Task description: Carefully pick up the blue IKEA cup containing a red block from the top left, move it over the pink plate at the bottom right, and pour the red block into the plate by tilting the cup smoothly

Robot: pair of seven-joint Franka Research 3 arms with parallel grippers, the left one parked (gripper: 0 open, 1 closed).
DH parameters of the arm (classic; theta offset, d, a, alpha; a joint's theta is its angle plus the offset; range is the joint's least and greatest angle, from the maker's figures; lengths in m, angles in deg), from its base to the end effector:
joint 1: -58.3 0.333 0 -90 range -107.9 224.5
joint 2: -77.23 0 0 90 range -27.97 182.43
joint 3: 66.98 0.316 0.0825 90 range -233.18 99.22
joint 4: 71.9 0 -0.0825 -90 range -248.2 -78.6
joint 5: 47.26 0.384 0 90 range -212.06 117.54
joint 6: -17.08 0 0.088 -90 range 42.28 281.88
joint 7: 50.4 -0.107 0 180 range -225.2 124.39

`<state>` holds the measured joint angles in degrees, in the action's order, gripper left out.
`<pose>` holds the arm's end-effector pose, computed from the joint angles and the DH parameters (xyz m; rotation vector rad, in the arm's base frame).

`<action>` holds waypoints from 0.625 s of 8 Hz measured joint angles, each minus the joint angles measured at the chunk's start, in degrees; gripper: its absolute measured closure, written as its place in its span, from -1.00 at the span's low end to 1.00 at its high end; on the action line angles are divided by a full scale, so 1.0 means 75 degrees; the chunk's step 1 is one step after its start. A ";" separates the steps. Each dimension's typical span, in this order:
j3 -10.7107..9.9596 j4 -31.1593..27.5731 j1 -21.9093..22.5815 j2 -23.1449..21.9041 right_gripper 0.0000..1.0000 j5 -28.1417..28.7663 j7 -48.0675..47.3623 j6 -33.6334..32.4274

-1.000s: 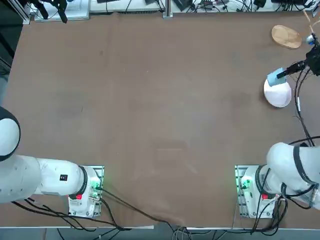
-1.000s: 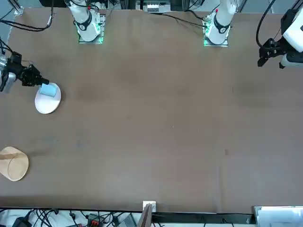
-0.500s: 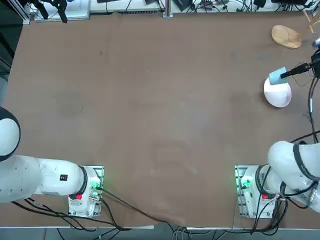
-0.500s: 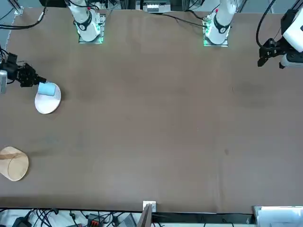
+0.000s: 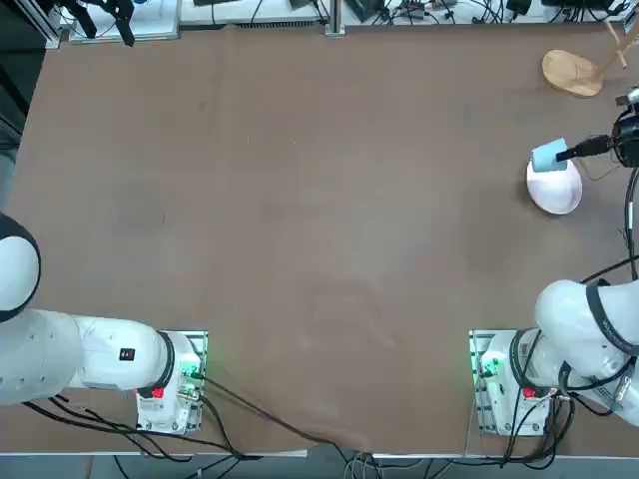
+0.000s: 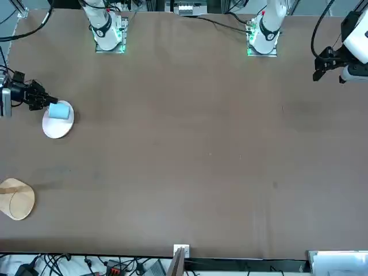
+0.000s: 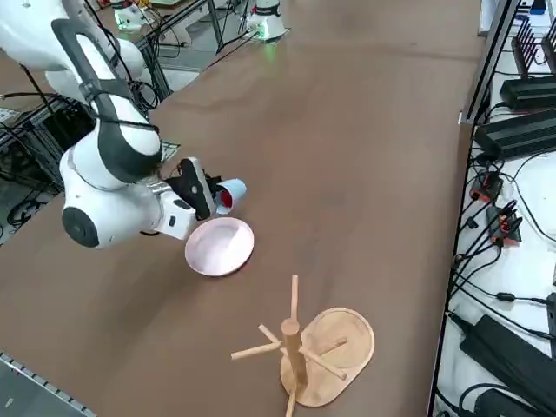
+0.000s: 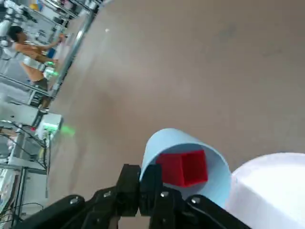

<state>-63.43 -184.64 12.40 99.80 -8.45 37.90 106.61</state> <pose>0.4353 -0.3064 0.2592 -2.0736 -0.5478 -0.3336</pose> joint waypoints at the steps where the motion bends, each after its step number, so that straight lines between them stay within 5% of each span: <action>1: 0.0000 0.0016 -0.0065 0.0077 0.95 0.0133 0.0287 -0.0252; 5: -0.0001 0.0391 -0.0446 0.0559 0.95 0.0386 0.0849 -0.1227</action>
<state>-63.43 -181.71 9.06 104.00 -5.55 44.27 97.41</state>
